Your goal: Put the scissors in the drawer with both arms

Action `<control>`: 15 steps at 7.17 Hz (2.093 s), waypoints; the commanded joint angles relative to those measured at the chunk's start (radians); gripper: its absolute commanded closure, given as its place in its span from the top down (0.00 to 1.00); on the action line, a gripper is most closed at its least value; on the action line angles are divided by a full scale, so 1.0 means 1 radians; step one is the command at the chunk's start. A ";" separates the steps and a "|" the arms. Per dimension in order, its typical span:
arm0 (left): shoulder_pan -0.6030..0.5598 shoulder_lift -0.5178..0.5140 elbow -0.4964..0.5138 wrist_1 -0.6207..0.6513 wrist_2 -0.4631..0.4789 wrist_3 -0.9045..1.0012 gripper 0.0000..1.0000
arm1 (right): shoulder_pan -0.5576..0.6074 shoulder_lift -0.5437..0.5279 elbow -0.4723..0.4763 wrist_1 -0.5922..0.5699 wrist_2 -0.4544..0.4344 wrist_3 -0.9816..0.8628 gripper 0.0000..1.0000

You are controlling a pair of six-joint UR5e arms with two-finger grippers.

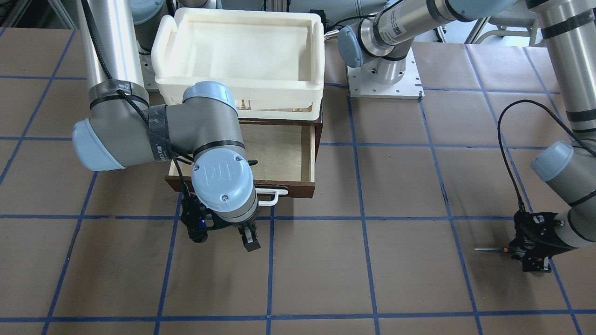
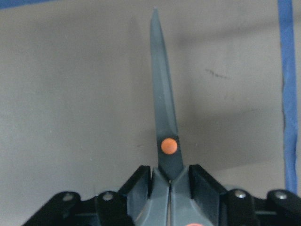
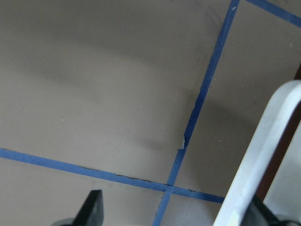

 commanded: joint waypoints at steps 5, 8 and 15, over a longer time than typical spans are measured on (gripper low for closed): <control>-0.139 0.256 0.002 -0.217 -0.009 -0.067 0.00 | -0.011 0.024 -0.029 -0.012 0.006 -0.019 1.00; -0.216 0.353 0.002 -0.320 -0.006 -0.132 0.00 | -0.023 0.024 -0.029 -0.010 0.014 -0.044 1.00; -0.473 0.509 -0.003 -0.523 0.003 -0.369 0.00 | -0.025 -0.057 -0.026 0.029 -0.001 -0.052 1.00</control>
